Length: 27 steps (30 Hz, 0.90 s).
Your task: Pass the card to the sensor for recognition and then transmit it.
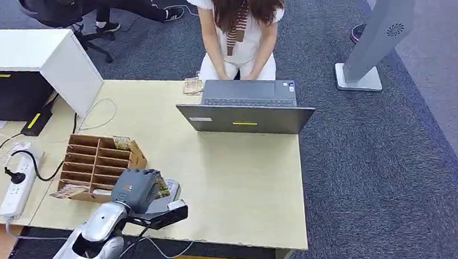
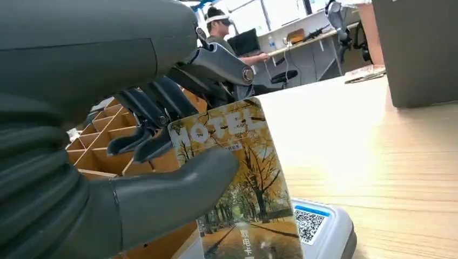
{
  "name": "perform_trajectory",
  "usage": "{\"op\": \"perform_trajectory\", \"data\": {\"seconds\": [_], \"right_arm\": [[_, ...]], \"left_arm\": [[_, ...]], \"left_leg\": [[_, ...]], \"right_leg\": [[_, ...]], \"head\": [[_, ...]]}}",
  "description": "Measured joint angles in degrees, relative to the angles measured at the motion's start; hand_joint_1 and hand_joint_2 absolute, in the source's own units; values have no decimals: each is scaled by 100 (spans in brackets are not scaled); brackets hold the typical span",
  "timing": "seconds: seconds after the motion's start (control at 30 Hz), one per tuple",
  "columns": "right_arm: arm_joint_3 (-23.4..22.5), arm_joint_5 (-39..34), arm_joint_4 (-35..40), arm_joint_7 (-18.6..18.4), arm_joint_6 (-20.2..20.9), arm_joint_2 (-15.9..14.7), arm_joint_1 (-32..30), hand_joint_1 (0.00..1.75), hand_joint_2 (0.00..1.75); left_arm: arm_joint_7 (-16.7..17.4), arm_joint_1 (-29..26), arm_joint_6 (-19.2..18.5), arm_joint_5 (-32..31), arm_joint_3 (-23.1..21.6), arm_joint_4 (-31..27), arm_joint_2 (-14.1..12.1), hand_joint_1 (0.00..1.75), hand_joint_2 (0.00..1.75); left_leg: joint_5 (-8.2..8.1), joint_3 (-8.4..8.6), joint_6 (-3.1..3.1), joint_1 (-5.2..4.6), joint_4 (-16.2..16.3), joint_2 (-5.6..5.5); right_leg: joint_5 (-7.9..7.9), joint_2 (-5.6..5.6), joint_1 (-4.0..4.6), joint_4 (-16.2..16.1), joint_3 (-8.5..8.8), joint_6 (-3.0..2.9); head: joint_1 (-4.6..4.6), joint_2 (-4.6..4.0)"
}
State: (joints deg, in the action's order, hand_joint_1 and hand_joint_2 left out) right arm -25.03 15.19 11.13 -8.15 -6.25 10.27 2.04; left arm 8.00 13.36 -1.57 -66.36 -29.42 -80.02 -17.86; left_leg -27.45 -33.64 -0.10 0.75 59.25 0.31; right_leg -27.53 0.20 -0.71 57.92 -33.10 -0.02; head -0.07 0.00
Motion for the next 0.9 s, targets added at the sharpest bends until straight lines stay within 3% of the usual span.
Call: {"op": "perform_trajectory", "data": {"seconds": [0.2,0.4,0.47,0.73,0.9], "right_arm": [[-28,28,0,0,-2,0,0,0,175],[-35,234,0,-9,-11,0,-1,0,175],[-37,308,0,-2,2,0,-4,0,175],[-35,417,0,0,22,0,1,0,175],[-35,485,0,0,22,0,11,0,175]], "left_arm": [[37,31,177,55,0,33,9,175,175],[83,384,1404,-177,39,48,171,175,175],[37,647,1650,-253,104,39,177,175,175],[-138,1910,1661,-450,439,192,205,175,175],[-103,2202,1746,-630,455,332,267,175,175]], "left_leg": [[0,1,0,0,0,0],[6,-3,0,0,1,-7],[8,-3,2,0,1,-6],[12,-3,-3,2,2,-7],[11,-4,-3,1,2,-5]], "right_leg": [[0,0,0,0,-1,0],[3,-6,0,0,-2,-2],[4,-6,0,1,-2,-2],[5,-6,1,3,-2,-2],[4,-4,1,3,-4,-3]], "head": [[-2,0],[0,0],[-2,0],[-2,0],[0,0]]}}
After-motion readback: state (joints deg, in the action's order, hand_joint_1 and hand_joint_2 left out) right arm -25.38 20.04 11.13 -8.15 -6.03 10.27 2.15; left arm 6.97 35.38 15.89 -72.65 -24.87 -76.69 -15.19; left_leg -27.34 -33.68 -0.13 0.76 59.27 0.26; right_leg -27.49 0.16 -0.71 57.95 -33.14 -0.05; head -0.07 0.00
